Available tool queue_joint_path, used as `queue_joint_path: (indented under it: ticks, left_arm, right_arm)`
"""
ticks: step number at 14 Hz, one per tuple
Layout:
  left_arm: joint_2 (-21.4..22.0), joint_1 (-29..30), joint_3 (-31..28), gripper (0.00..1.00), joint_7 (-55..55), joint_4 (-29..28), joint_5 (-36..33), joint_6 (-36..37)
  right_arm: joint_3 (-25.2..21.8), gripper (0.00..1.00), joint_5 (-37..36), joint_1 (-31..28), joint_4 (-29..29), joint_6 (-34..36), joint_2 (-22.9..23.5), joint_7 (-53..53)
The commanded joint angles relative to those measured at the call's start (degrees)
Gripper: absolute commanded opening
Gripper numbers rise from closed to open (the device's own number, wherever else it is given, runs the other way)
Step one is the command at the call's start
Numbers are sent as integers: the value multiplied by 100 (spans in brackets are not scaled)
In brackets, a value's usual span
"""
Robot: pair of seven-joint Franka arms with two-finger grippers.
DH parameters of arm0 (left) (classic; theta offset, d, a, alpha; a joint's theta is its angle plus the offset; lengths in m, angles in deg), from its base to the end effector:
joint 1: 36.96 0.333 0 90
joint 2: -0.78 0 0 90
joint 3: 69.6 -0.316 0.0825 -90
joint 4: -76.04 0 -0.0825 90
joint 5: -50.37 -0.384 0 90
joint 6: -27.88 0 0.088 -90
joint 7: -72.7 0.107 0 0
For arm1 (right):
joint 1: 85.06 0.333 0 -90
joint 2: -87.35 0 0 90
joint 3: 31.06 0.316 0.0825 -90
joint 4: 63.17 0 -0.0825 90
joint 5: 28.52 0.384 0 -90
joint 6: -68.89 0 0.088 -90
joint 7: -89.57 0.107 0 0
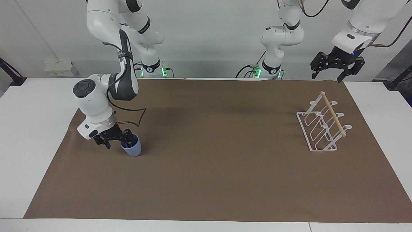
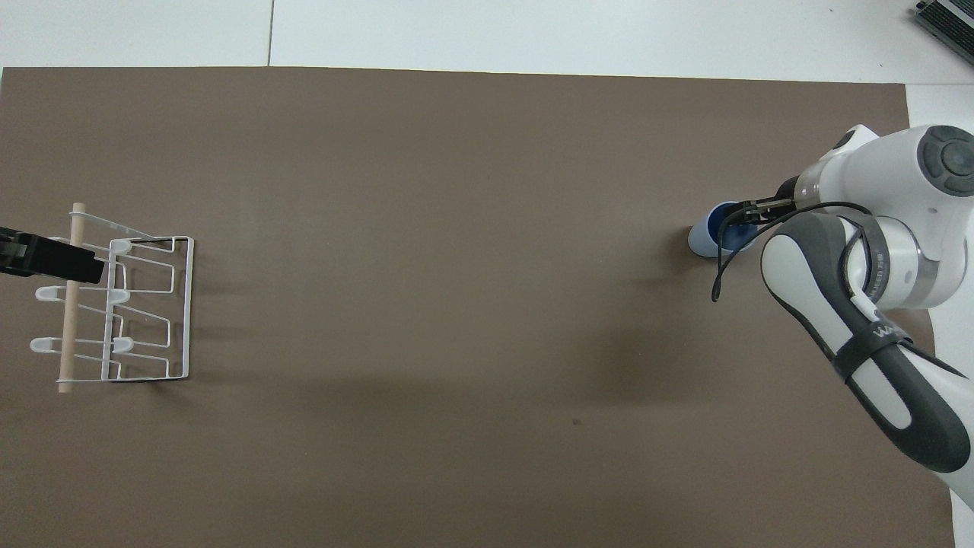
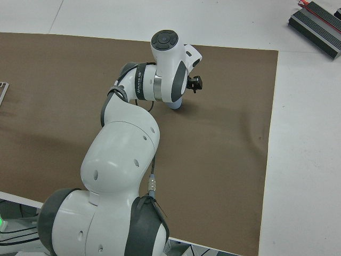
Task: Hang cup on cup holder
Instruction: 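Close the right gripper on the rim of the blue cup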
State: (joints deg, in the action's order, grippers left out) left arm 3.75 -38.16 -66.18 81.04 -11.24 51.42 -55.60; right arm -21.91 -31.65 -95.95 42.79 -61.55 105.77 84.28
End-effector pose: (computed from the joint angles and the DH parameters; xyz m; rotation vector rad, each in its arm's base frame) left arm 0.5245 -0.0455 0.6647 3.1056 -0.3556 -0.0220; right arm 0.6398 -0.0274 0.3633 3.1335 0.1321 0.1735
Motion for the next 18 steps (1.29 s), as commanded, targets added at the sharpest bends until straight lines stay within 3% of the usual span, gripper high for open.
queue_joint_path:
  ticks: [1, 4, 7, 11, 14, 18]
  left_arm:
    - [169, -47, -34, 100, -43, -167, -52, 15]
    - [161, -38, -34, 100, -52, -167, -52, 7]
    - [170, -30, -34, 100, -52, -167, -52, 7]
    - [161, -3, -43, 100, -52, -167, -52, 7]
    - [161, 6, -43, 100, -52, -167, -52, 7]
    - [161, 14, -43, 100, -52, -167, -52, -2]
  right_arm:
    - [60, 63, -12, -63, 21, 18, -6, 360]
    - [60, 42, -12, -54, 21, 62, -6, 564]
    - [69, 31, -12, -37, 21, 97, -6, 696]
    - [69, 2, -12, 7, 3, 106, -6, 802]
    - [69, 0, -12, 25, -67, 184, -15, 810]
    - [78, 0, -21, 43, -733, 974, -58, 802]
